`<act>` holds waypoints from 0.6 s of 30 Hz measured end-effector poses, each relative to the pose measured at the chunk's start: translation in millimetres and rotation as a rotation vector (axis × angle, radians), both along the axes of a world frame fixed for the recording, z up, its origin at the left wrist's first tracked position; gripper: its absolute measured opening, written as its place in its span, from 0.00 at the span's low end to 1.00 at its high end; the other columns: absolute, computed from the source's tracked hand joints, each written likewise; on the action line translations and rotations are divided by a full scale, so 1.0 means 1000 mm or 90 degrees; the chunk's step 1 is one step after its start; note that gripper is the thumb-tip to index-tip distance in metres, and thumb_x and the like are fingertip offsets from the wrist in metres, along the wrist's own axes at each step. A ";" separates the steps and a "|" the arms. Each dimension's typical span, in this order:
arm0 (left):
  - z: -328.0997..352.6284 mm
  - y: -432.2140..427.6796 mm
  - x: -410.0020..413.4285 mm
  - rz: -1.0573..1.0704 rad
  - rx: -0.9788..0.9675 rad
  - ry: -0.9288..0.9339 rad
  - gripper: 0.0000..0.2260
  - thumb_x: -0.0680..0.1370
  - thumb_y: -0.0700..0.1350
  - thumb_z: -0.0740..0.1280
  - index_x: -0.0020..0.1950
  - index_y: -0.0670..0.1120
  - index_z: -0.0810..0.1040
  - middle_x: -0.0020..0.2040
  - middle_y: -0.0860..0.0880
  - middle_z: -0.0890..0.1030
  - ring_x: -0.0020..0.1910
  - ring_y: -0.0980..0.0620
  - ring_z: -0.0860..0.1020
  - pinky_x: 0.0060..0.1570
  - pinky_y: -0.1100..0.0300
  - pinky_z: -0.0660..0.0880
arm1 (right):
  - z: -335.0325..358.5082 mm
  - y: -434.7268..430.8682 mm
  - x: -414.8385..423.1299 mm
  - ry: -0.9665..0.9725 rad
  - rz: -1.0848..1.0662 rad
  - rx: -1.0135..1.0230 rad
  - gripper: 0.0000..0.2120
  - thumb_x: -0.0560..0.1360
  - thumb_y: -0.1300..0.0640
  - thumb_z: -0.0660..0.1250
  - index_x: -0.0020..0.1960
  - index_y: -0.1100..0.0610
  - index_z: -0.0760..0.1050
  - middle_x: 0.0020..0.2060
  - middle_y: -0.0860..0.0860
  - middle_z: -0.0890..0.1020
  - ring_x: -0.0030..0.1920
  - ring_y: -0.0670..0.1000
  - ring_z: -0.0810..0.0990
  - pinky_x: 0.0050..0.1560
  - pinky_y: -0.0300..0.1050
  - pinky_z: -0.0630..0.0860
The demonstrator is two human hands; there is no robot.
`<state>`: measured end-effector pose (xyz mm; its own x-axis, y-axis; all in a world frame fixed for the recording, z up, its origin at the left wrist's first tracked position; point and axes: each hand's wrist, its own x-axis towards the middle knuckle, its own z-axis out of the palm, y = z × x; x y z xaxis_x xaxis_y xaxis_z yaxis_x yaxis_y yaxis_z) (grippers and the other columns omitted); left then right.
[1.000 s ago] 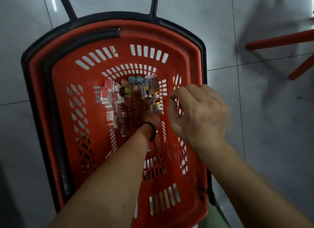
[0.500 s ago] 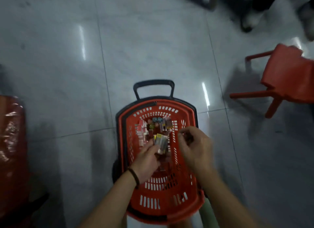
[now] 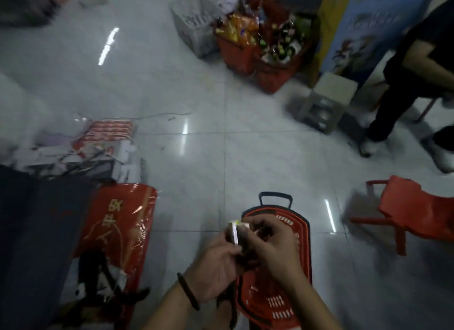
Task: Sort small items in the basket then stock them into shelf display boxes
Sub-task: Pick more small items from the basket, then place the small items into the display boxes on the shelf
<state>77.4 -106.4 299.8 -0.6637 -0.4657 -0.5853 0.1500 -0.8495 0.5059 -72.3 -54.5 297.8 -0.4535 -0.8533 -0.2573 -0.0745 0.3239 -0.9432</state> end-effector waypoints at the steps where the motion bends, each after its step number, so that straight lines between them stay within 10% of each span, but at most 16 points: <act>1: 0.013 0.004 0.011 0.029 -0.016 -0.002 0.26 0.75 0.30 0.63 0.74 0.35 0.72 0.70 0.31 0.76 0.66 0.35 0.78 0.58 0.42 0.81 | 0.012 -0.004 0.008 -0.005 0.041 -0.008 0.05 0.74 0.49 0.80 0.48 0.48 0.87 0.43 0.48 0.87 0.44 0.48 0.86 0.46 0.52 0.83; 7: 0.070 0.054 0.101 0.251 -0.033 -0.079 0.19 0.83 0.37 0.65 0.74 0.34 0.71 0.71 0.31 0.76 0.66 0.33 0.80 0.62 0.41 0.81 | 0.076 -0.002 0.081 -0.050 0.280 -0.045 0.05 0.80 0.57 0.74 0.51 0.49 0.88 0.45 0.45 0.89 0.47 0.46 0.87 0.48 0.47 0.84; 11: 0.101 0.093 0.160 0.342 -0.059 -0.178 0.10 0.83 0.36 0.67 0.64 0.38 0.76 0.53 0.36 0.84 0.48 0.40 0.84 0.42 0.51 0.81 | 0.118 0.009 0.134 -0.096 0.353 -0.095 0.07 0.81 0.58 0.73 0.56 0.51 0.87 0.47 0.45 0.89 0.49 0.44 0.87 0.48 0.35 0.80; 18: 0.159 0.141 0.270 0.499 -0.120 -0.137 0.12 0.76 0.45 0.75 0.57 0.45 0.79 0.41 0.45 0.77 0.32 0.53 0.71 0.30 0.61 0.66 | 0.164 0.035 0.267 -0.076 0.452 -0.142 0.04 0.77 0.61 0.77 0.45 0.56 0.85 0.38 0.53 0.87 0.39 0.52 0.86 0.40 0.46 0.82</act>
